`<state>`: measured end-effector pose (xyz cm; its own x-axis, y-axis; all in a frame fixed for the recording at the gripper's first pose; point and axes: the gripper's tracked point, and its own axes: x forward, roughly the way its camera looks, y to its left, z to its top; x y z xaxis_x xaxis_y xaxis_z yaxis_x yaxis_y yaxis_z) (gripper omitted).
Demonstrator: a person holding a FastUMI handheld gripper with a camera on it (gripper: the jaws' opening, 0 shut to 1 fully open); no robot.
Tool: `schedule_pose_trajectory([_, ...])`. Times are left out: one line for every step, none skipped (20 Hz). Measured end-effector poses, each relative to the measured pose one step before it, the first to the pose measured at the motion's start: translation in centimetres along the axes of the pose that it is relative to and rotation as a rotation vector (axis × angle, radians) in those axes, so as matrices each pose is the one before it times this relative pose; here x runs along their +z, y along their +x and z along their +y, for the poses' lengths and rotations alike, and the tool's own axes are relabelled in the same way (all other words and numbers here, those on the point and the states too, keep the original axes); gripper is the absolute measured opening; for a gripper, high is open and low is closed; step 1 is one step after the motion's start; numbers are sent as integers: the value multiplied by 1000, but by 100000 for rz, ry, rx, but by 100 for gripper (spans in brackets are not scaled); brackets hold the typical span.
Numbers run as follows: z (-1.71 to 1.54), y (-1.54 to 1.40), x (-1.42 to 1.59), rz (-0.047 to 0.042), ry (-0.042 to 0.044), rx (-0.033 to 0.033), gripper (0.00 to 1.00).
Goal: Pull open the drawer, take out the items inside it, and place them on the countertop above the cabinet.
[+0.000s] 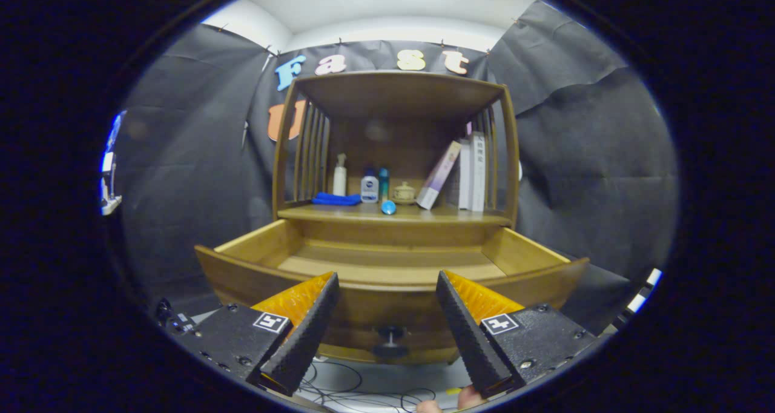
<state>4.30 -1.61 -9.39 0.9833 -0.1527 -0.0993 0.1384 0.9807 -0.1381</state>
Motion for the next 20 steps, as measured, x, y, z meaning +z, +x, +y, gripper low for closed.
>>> schedule_pose_trajectory([4,-36,-1227,1510,726,-634,100])
schedule_pose_trajectory([126,68,-823,1257,375,304,100])
schedule_pose_trajectory([-86,218,-771,1174,885,-25,100])
schedule_pose_trajectory([226,270,-515,1817,584,1026,100])
schedule_pose_trajectory([-92,213,-420,974,433,212,100])
schedule_pose_trajectory([-13,332,-186,405,77,563,100])
schedule_pose_trajectory([-102,279,-326,495,151,29,100])
schedule_pose_trajectory([-97,303,-416,892,-24,-447,100])
schedule_pose_trajectory([-75,318,-340,645,254,-416,100])
schedule_pose_trajectory([-48,298,-391,928,97,-964,100])
schedule_pose_trajectory([89,255,-637,634,95,-468,100])
schedule_pose_trajectory([74,202,-497,623,77,-652,100])
schedule_pose_trajectory([110,105,-338,473,-183,46,100])
schedule_pose_trajectory([109,185,-179,252,-417,-52,100])
schedule_pose_trajectory([78,81,-135,244,-230,755,100])
schedule_pose_trajectory([13,108,107,-1575,266,149,100])
schedule_pose_trajectory([-11,-105,-19,472,-286,61,100])
schedule_pose_trajectory([-27,-43,168,-713,21,-2,100])
schedule_pose_trajectory([28,-1,-146,54,-51,50,100])
schedule_pose_trajectory([24,24,74,-578,-134,102,100])
